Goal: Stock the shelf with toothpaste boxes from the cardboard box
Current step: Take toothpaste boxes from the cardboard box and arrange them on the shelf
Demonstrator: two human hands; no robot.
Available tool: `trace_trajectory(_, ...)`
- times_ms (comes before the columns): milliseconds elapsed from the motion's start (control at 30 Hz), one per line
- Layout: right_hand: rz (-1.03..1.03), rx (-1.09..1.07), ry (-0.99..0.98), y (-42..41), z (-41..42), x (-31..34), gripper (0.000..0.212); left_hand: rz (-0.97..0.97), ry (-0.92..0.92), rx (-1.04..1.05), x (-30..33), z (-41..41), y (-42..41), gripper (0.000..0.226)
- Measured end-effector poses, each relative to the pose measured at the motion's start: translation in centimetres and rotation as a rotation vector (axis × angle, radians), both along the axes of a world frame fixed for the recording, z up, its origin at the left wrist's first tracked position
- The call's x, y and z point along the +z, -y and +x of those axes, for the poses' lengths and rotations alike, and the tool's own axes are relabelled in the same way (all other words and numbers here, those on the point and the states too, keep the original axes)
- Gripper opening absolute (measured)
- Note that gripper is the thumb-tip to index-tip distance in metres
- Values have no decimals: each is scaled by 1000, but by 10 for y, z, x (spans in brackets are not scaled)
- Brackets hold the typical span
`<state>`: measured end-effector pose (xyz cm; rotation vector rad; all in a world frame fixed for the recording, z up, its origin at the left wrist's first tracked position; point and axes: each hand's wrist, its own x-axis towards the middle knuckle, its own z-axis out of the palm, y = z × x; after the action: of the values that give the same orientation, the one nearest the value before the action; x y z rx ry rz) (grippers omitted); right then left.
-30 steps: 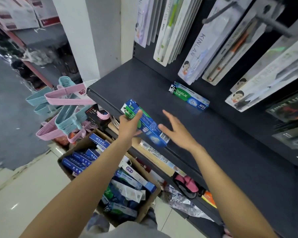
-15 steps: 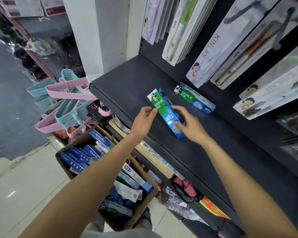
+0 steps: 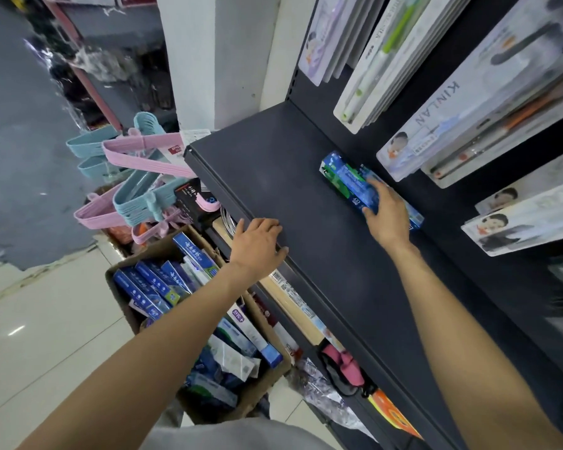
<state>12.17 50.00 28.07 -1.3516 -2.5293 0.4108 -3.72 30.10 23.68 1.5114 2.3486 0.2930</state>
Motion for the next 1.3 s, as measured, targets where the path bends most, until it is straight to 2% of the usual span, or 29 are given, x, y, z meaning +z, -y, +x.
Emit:
trace_trajectory(33,96,34,-6,13,-2,5,54,50,139,96,6,0,-2,58)
trace_trajectory(67,215,84,-6,31,-2,8,52,116,436,238,13,1,-4,61)
trace_trajectory(133,437,199,-6,72,-1,9,51,240,1332,484,36,7,-12,63)
trace_trajectory(167,512,254,4,92,0,7,51,313,1612,551,42,11,-17,59)
trace_trajectory(200,554,296,29,108,-1,4,49,404,1719,591,44,16,-22,52)
trace_trajectory(267,554,317,106,131,-1,1,44,550,1670,692,47,25,-25,42)
trace_trajectory(333,407,275,84,141,1,10,40,605,1636,696,45,27,-23,42)
trace_trajectory(367,261,220,3,142,1,19,38,602,1653,656,42,24,-23,43)
trace_trajectory(467,-350,90,-212,131,6,41,39,554,1652,469,43,17,-23,40)
trace_trajectory(500,-493,79,-275,125,10,41,42,535,1631,423,44,18,-24,40)
trace_trajectory(533,-520,75,-293,118,14,38,45,505,1580,396,45,21,-26,40)
trace_trajectory(567,-436,72,-266,111,18,34,47,461,1470,381,45,23,-28,41)
trace_trajectory(600,-276,65,-197,100,21,26,47,403,1273,356,42,25,-29,46)
trace_trajectory(667,15,40,-41,72,26,8,48,233,689,206,27,21,-25,58)
trace_trajectory(733,110,-8,58,42,26,-9,47,138,216,25,13,19,-14,60)
trace_trajectory(767,113,-29,87,28,25,-15,47,111,91,-38,8,19,-8,59)
trace_trajectory(833,99,-78,130,6,21,-23,48,46,-26,-119,-2,19,1,55)
trace_trajectory(900,120,-128,191,-5,16,-27,48,30,-78,-185,-7,18,7,51)
trace_trajectory(967,205,-156,209,1,10,-24,42,116,-18,-183,-10,12,13,46)
trace_trajectory(1033,263,-137,141,30,4,-20,35,268,82,-110,-11,4,28,41)
trace_trajectory(1133,212,9,-1,116,-4,-22,27,451,141,-18,-20,-11,74,33)
trace_trajectory(1233,136,201,-41,206,-19,-40,25,439,158,42,-45,-37,137,28)
trace_trajectory(1300,39,288,16,247,-34,-62,29,321,182,70,-71,-58,174,28)
